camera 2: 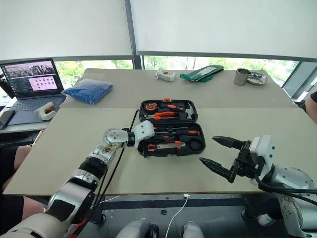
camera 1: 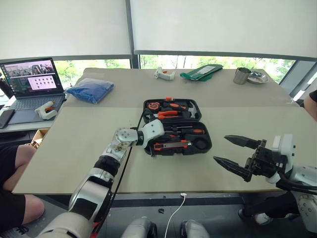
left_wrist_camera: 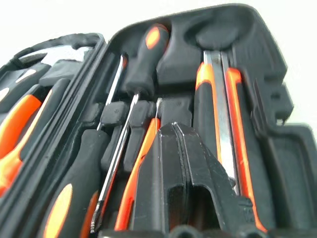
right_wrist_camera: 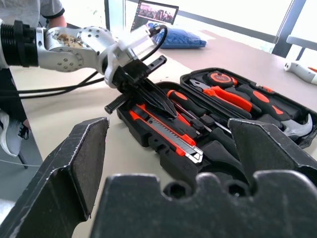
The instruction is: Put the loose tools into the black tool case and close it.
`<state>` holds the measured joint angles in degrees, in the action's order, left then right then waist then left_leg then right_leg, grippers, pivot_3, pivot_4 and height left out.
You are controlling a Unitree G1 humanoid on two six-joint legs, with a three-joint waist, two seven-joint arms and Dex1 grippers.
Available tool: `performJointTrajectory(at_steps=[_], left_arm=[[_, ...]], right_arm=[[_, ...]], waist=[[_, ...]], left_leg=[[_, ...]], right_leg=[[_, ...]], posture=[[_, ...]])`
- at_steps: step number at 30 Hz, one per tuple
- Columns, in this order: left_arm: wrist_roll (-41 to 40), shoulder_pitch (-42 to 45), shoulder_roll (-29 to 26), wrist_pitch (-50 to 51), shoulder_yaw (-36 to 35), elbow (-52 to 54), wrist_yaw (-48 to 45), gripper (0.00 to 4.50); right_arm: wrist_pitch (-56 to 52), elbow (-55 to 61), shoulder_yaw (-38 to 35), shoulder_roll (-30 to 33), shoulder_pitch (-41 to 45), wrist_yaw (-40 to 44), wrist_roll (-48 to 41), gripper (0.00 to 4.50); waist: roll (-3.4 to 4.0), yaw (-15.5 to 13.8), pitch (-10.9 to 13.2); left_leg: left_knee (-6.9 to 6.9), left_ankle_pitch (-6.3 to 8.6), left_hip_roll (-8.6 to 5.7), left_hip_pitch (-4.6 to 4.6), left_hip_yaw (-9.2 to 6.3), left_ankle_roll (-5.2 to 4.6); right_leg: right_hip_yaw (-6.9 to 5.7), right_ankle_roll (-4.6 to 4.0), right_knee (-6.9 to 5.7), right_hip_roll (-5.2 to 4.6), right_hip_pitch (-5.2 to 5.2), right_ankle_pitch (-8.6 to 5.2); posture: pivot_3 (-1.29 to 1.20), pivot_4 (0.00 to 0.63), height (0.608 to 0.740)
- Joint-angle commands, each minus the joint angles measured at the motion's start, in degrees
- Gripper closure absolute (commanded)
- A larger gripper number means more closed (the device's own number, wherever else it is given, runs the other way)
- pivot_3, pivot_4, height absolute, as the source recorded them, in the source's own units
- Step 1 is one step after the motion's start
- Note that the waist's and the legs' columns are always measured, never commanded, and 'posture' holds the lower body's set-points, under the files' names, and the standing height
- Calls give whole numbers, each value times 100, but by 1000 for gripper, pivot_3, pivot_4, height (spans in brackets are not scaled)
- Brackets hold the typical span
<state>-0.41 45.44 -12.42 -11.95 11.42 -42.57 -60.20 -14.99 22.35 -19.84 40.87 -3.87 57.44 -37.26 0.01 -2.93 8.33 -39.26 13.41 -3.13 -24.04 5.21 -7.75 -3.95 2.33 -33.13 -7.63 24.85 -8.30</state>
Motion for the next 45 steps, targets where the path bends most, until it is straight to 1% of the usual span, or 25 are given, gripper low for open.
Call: performJointTrajectory(at_steps=[1, 2, 4, 7, 9, 11, 13, 15, 19, 22, 24, 26, 28, 30, 34, 35, 36, 37, 38, 39, 42, 43, 44, 45], left_arm=[[-441, 16, 86, 17, -192, 416, -224, 4483], [-470, 1, 79, 27, -168, 457, -313, 4483], [-434, -39, 57, 6, -67, 489, -409, 4483], [-187, -79, 11, -89, 165, 436, -413, 4483], [1, -51, 11, -17, 274, 317, -264, 4483], [114, -20, 26, 28, 357, 255, -204, 4483], [275, 6, 12, 95, 459, 217, -143, 4483], [454, 39, -10, 225, 562, 147, -55, 4483], [683, 92, 10, 1082, 701, 52, 156, 4483], [742, 32, 10, 1925, 898, 76, -50, 4483], [817, -49, -7, 2215, 1013, 104, -87, 4483], [778, -138, 1, 2098, 1010, 185, -68, 4483], [614, -224, 35, 1722, 891, 296, -76, 4483], [247, -291, 98, 1349, 585, 470, -151, 4483], [-705, -376, 95, 359, -94, 896, -724, 3552], [-920, -395, 69, 168, -224, 978, -923, 3107], [-1172, -422, 5, 100, -361, 1106, -1176, 2813], [-1381, -454, -72, 101, -461, 1233, -1393, 2352], [-1594, -525, -177, 71, -559, 1401, -1635, 2020], [-1784, -598, -293, 87, -625, 1578, -1878, 1648], [-2160, -817, -656, 310, -801, 2137, -2167, 578], [-2424, -1006, -837, 442, -953, 2451, -2295, 165], [-2600, -1230, -1083, 626, -1049, 2754, -2425, 33], [-2707, -1438, -1312, 754, -1113, 3001, -2549, 33]], right_arm=[[119, 144, -73, -18, 24, 20, -78, 0], [127, 147, -74, -25, 9, 22, -76, 0], [139, 159, -71, -43, -21, 21, -71, 0], [138, 176, -67, -61, -39, 12, -70, 0], [130, 194, -68, -72, -53, 2, -69, 0], [124, 220, -76, -81, -82, -12, -74, 0], [121, 245, -88, -91, -121, -24, -77, 0], [115, 273, -104, -101, -170, -42, -75, 0], [68, 308, -124, -86, -252, -88, -71, 0], [35, 332, -140, -69, -276, -118, -105, 0], [20, 348, -153, -59, -287, -137, -126, 0], [28, 361, -169, -62, -289, -169, -129, 0], [34, 394, -216, -59, -308, -219, -116, 0], [31, 461, -438, -64, -441, -282, -173, 0], [88, 608, -1256, -131, -1004, -377, -333, 0], [114, 620, -1475, -158, -1172, -383, -357, 0], [173, 617, -1721, -204, -1376, -371, -349, 0], [254, 594, -1938, -259, -1569, -350, -326, 0], [362, 518, -2188, -353, -1798, -308, -290, 0], [489, 423, -2403, -454, -2010, -261, -241, 0], [946, 62, -2903, -744, -2503, -176, -35, 0], [1130, -130, -3118, -910, -2699, -187, 11, 0], [1344, -323, -3308, -1073, -2880, -212, 94, 0], [1469, -472, -3463, -1204, -3051, -217, 118, 0]], waist=[[-4, 1, 3], [-6, 5, 4], [-8, 17, 5], [-9, 20, 6], [-12, 17, 8], [-14, 11, 8], [-14, 12, 9], [-14, 7, 9], [-14, -6, 9], [-15, 1, 8], [-14, 10, 7], [-13, 22, 3], [-12, 28, 1], [-10, 27, 0], [-14, 8, 2], [-15, 9, 3], [-14, 4, 3], [-15, -2, 3], [-18, -1, 5], [-18, 3, 5], [-17, 10, 5], [-16, 21, 6], [-16, 39, 6], [-14, 54, 6]], left_leg=[[0, -5, -4, -24, 0, 13], [-1, -24, -7, -45, 6, 46], [-1, -23, -11, -63, 8, 47], [-1, -16, -10, -64, 8, 45], [-1, -9, -10, -63, 8, 35], [-2, 15, -10, -62, 6, -5], [-5, 17, -9, -45, 4, -8], [-5, 18, -8, -31, 4, -9], [-5, 17, -8, -19, 4, -9], [-6, 17, -7, -12, 4, -9], [-6, 17, -6, 7, 4, -9], [-5, 19, 0, 37, 2, -10], [-3, 21, 1, 42, -3, -12], [0, 21, 1, 42, -1, -12], [10, 21, -1, 25, 0, -11], [13, 20, -2, 17, 3, -9], [20, 19, -5, 11, 9, -6], [21, 15, -5, -14, 9, 1], [22, 3, -6, -33, 8, 22], [22, -14, -5, -39, 9, 56], [33, -8, -5, -38, 9, 62], [33, -5, -5, -32, 8, 61], [33, -1, -6, -29, 8, 54], [33, 20, -5, -27, 11, 19]], right_leg=[[-1, -26, 0, -2, 24, 17], [-1, -30, -2, -5, 36, 22], [-4, -34, -3, -6, 40, 26], [-10, -34, 2, -6, 38, 25], [-11, -33, 4, -9, 35, 24], [-13, -31, 5, -9, 34, 23], [-14, -23, 8, -9, 32, 18], [-13, 12, 7, -9, 21, -4], [-13, 20, 6, -10, 10, -1], [-11, 22, 5, -9, 4, 0], [-10, 22, 5, -9, -15, -1], [-9, 23, 6, -7, -50, -6], [0, -6, 6, -5, -56, -28], [5, -7, 6, -5, -55, -31], [5, -4, 7, -10, -31, -36], [4, 11, 8, -10, -18, -25], [5, 11, 8, -13, -5, -18], [2, -19, 6, -13, 20, -1], [0, -29, 4, -13, 33, 5], [-3, -33, 3, -11, 35, 7], [-6, -37, 5, -10, 32, 3], [-5, -38, 5, -10, 30, 1], [-4, -36, 6, -8, 31, -1], [-1, -18, 11, -6, 33, -15]], posture=[[0, 150, 740], [0, 150, 740], [0, 150, 740], [0, 150, 740], [0, 150, 740], [0, 150, 740], [0, 150, 740], [0, 150, 740], [0, 150, 740], [0, 150, 740], [0, 150, 740], [0, 150, 740], [0, 150, 740], [0, 150, 740], [0, 150, 740], [0, 150, 740], [0, 150, 740], [0, 150, 740], [0, 150, 740], [0, 150, 740], [0, 150, 740], [0, 150, 740], [0, 150, 740], [0, 150, 740]])
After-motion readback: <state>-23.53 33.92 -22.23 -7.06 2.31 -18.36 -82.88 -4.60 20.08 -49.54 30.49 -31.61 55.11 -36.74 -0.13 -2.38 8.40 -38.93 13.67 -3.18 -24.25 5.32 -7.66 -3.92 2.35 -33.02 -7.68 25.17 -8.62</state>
